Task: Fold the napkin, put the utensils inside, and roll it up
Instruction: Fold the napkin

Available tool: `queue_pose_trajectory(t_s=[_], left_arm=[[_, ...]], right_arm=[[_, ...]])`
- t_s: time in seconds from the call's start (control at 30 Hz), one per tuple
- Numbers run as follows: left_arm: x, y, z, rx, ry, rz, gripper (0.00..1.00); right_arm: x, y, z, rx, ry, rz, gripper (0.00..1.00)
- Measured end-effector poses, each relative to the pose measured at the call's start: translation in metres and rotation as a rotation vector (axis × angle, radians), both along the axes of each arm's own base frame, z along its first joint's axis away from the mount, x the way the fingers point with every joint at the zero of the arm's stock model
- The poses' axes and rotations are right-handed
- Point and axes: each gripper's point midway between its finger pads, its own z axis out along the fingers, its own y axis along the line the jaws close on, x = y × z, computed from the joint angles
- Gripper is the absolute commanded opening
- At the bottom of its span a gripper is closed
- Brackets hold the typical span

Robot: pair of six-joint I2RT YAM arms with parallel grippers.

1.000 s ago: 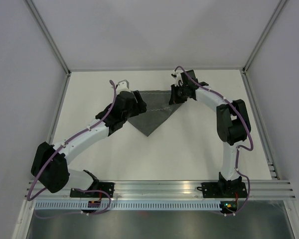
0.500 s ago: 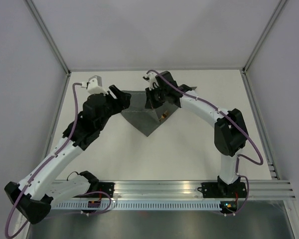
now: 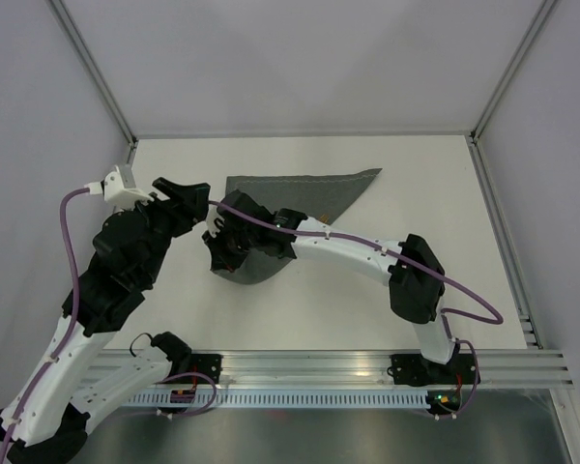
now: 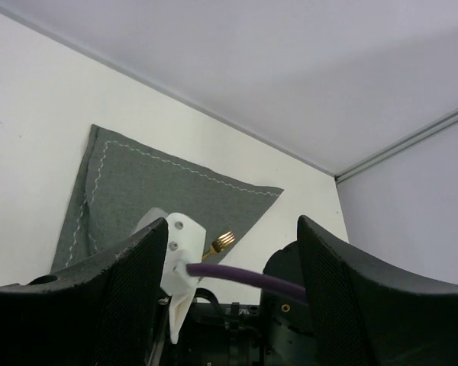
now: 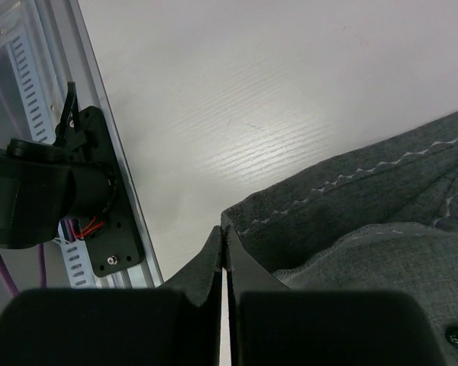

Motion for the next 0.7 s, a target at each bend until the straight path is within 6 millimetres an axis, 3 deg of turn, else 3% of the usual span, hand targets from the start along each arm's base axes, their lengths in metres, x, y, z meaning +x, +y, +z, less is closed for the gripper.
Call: queue_pose_trajectory(t_s=[0.17, 0.53, 0.7], left_arm=[[-0.001, 0.003, -0.011, 0.027, 0.037, 0.008, 0.74], [0.001, 0.003, -0.016, 0.038, 0.052, 0.016, 0.74], [0.000, 0.005, -0.021, 0.042, 0.058, 0.023, 0.74]], right_arm=[[-0.012, 0.007, -0.024, -0.043, 0.018, 0.023, 0.01], [-0.017, 0.001, -0.048, -0.090, 0.013, 0.027, 0.00], [-0.042, 0.007, -0.051, -0.112, -0.017, 0.098, 0.01]])
